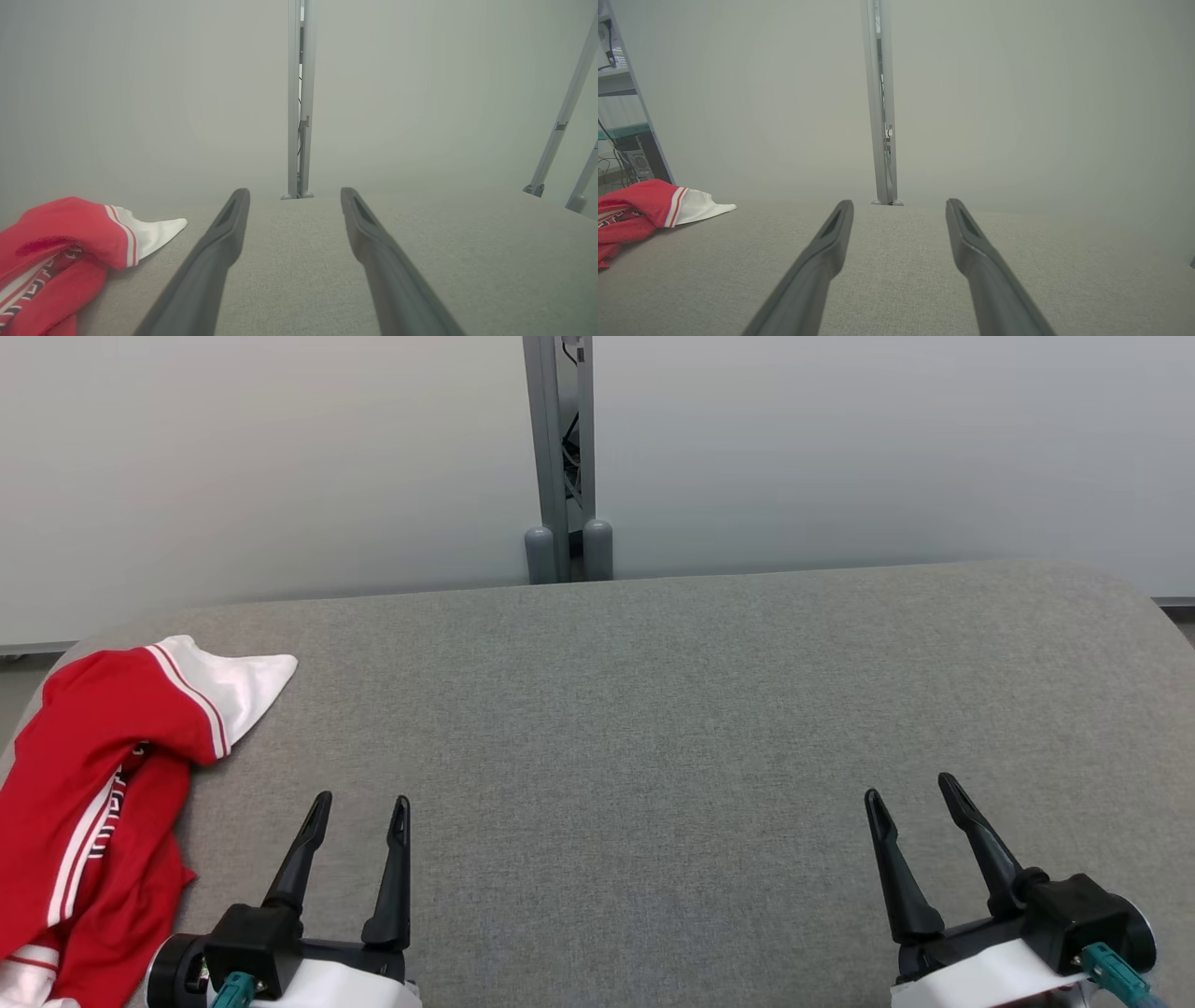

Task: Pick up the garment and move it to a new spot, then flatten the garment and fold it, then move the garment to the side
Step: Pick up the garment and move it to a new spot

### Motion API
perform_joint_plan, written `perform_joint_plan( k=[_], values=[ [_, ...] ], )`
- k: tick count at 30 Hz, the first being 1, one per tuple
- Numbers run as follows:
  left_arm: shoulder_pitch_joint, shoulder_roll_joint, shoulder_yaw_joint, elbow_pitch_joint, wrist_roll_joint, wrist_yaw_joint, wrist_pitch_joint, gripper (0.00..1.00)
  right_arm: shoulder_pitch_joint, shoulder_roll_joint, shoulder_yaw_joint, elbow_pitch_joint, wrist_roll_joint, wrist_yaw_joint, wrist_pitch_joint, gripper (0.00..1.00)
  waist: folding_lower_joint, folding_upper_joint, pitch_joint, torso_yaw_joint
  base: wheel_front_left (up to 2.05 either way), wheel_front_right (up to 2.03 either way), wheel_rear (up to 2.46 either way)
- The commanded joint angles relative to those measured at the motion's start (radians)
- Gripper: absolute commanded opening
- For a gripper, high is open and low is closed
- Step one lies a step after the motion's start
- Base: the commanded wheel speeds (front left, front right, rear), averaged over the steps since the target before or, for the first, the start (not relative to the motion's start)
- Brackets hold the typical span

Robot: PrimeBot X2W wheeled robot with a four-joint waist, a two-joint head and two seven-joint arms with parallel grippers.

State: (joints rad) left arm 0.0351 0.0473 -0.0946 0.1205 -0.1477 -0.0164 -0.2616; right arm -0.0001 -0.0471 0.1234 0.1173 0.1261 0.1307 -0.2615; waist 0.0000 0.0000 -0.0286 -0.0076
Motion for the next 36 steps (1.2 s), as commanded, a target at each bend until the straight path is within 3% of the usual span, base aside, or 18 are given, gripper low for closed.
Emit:
perform_joint_plan(
  k=[1,7,36],
  values=[
    [0.005,0.006,0.003,0.000,0.005,0.006,-0.004,1.00,0.005,-0.006,-0.001,-0.004,0.013,0.000,-0.006,1.00,0.0000,0.0000,0.001,0.011,0.00,0.00,0.00],
    [0.009,0.005,-0.002,-0.006,0.003,0.026,-0.004,1.00,0.010,-0.006,-0.016,-0.017,0.042,0.000,-0.006,1.00,0.0000,0.0000,0.005,0.066,0.00,0.00,0.00],
    [0.014,0.005,0.013,-0.034,-0.003,0.038,-0.003,1.00,0.016,-0.006,0.061,-0.048,0.073,0.000,-0.006,1.00,0.0000,0.0000,0.008,0.367,0.00,0.00,0.00]
  ],
)
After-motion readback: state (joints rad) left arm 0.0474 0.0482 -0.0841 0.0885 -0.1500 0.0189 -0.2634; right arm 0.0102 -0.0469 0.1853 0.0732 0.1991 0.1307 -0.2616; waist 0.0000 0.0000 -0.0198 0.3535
